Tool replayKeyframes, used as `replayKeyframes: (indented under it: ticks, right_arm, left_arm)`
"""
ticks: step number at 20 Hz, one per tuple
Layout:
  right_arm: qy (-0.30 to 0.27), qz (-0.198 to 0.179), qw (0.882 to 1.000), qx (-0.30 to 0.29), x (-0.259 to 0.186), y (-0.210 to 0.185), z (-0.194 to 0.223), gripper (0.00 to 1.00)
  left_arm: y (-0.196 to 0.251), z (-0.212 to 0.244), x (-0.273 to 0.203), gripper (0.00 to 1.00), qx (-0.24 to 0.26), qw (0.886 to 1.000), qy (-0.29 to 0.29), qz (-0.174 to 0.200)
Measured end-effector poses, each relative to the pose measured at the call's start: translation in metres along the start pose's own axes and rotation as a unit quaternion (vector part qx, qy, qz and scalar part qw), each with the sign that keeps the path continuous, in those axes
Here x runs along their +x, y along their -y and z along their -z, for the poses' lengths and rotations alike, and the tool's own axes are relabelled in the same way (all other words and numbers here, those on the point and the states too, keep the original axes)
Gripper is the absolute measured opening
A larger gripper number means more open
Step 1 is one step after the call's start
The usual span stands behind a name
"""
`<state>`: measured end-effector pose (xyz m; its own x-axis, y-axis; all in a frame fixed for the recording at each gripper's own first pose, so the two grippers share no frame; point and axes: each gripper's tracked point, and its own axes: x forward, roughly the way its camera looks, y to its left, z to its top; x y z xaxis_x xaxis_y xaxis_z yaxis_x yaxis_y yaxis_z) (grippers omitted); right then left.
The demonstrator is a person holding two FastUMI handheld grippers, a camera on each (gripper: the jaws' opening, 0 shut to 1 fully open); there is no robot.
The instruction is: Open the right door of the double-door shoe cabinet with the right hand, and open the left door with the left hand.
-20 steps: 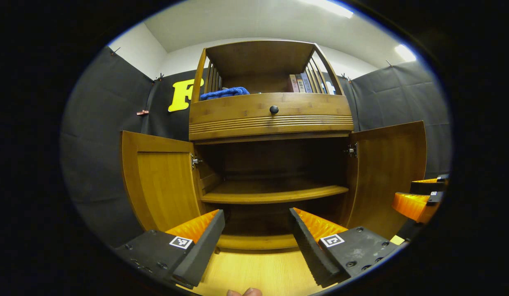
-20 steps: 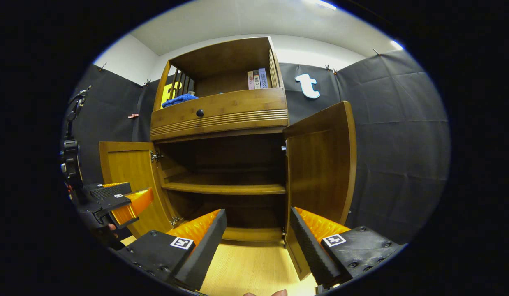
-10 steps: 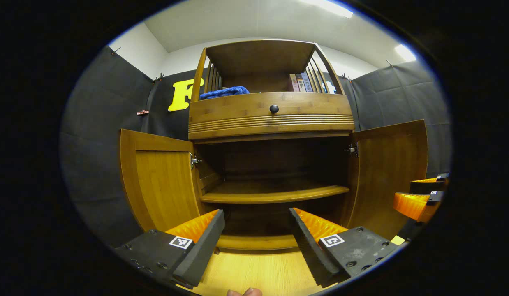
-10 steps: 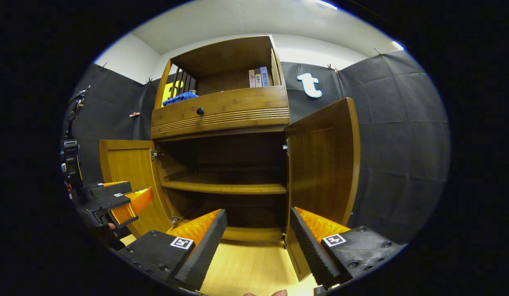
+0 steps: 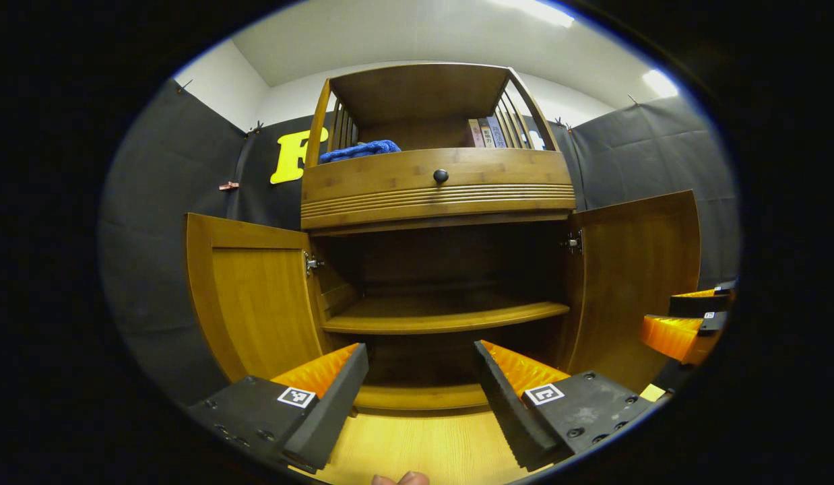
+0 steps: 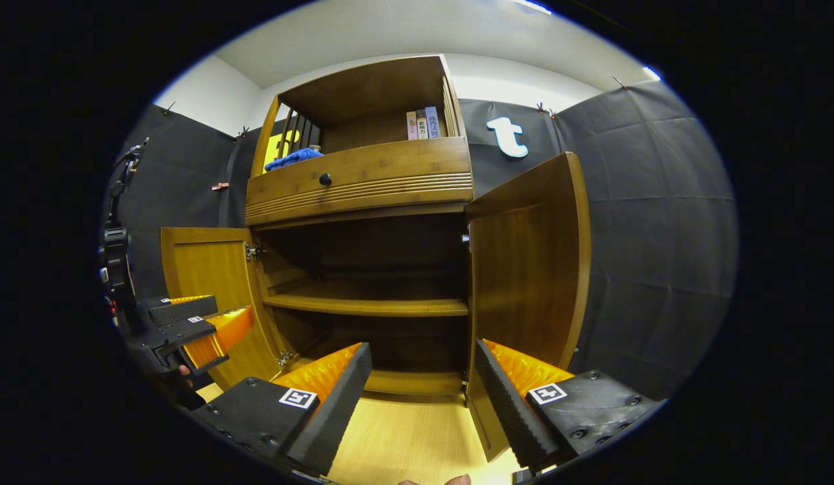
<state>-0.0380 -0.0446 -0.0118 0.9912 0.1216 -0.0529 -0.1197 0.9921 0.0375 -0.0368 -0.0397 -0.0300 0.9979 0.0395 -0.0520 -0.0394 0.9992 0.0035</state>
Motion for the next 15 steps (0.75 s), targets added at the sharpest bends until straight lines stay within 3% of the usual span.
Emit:
replayKeyframes:
  ticks: [15]
  right_arm:
    - [-0.002,-0.002,1.000,-0.005,0.004,0.003,0.003,0.98]
  left_arm:
    - [0.009,0.000,0.007,1.00,0.006,1.000,0.000,0.007]
